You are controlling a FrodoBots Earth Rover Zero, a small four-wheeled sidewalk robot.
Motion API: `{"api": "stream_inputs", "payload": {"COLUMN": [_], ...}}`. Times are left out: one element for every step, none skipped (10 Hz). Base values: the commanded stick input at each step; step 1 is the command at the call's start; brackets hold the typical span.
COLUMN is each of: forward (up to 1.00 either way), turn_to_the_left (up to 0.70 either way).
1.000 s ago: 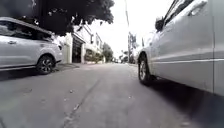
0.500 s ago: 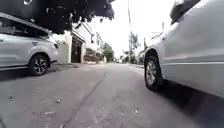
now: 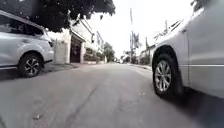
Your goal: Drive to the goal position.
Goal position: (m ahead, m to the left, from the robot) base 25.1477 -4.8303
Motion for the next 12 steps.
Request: {"api": "stream_inputs", "payload": {"forward": [1.0, 1.0, 1.0, 1.0, 1.0, 1.0, 1.0, 1.0, 1.0, 1.0, 1.0, 1.0], "turn_to_the_left": [0.0, 0.0, 0.0, 0.0, 0.0, 0.0, 0.0, 0.0, 0.0, 0.0, 0.0, 0.0]}}
